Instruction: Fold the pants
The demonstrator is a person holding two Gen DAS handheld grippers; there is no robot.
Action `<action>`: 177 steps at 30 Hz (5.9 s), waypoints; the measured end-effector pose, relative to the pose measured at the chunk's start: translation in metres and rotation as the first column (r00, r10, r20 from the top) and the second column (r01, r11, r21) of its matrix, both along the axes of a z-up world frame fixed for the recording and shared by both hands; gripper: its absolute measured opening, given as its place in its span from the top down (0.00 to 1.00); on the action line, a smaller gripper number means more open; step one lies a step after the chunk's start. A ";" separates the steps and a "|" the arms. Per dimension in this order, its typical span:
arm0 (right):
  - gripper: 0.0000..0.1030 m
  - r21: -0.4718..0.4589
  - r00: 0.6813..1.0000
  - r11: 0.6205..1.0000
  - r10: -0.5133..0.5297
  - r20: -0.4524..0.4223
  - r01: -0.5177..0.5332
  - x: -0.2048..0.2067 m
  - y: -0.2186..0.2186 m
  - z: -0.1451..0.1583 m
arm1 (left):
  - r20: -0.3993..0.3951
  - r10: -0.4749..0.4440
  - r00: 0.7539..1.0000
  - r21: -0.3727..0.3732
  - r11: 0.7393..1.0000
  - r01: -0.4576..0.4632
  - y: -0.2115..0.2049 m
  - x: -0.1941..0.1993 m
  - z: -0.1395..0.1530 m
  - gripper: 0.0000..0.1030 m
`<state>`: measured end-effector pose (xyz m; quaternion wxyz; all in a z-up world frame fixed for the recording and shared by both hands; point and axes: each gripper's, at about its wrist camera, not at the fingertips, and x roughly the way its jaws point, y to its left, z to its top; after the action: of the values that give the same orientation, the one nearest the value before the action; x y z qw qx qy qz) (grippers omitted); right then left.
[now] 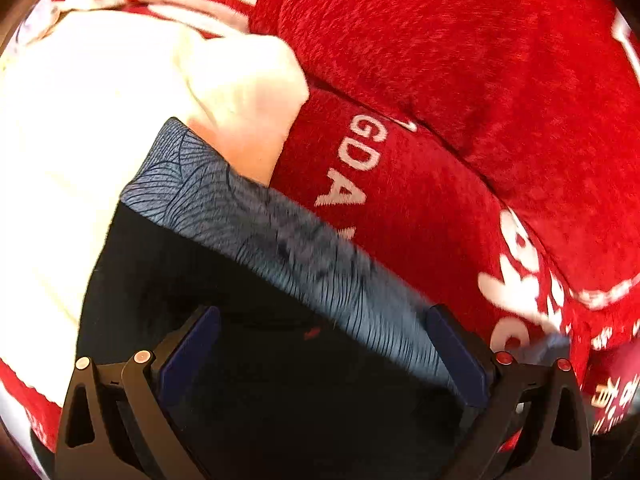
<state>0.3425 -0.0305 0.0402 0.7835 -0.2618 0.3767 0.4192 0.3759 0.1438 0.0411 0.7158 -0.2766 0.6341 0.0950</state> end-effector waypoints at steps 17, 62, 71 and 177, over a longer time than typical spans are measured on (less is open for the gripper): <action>0.27 -0.026 0.999 0.999 -0.023 0.046 0.024 -0.007 -0.017 0.014 | 0.019 -0.081 0.997 0.171 0.982 0.076 -0.023 -0.033 0.009 0.84; 0.27 0.090 0.954 0.954 -0.293 0.070 0.287 -0.268 -0.055 0.031 | 0.363 -0.023 0.931 0.047 0.999 0.006 0.026 -0.335 0.039 0.31; 0.27 -0.050 0.834 0.837 -0.547 -0.071 0.544 -0.222 -0.066 -0.020 | 0.210 -0.231 0.950 0.202 0.961 0.189 -0.037 -0.271 0.002 0.30; 0.91 0.413 0.096 -0.201 -0.799 -0.594 0.888 -0.333 -0.588 -0.052 | 0.055 -0.648 0.760 0.318 0.732 0.602 -0.282 -0.239 0.005 0.04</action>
<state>0.0092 -0.6184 -0.0114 0.8544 0.4167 0.2942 -0.0994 0.1371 -0.1378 0.0462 0.7865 0.0512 0.6094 -0.0856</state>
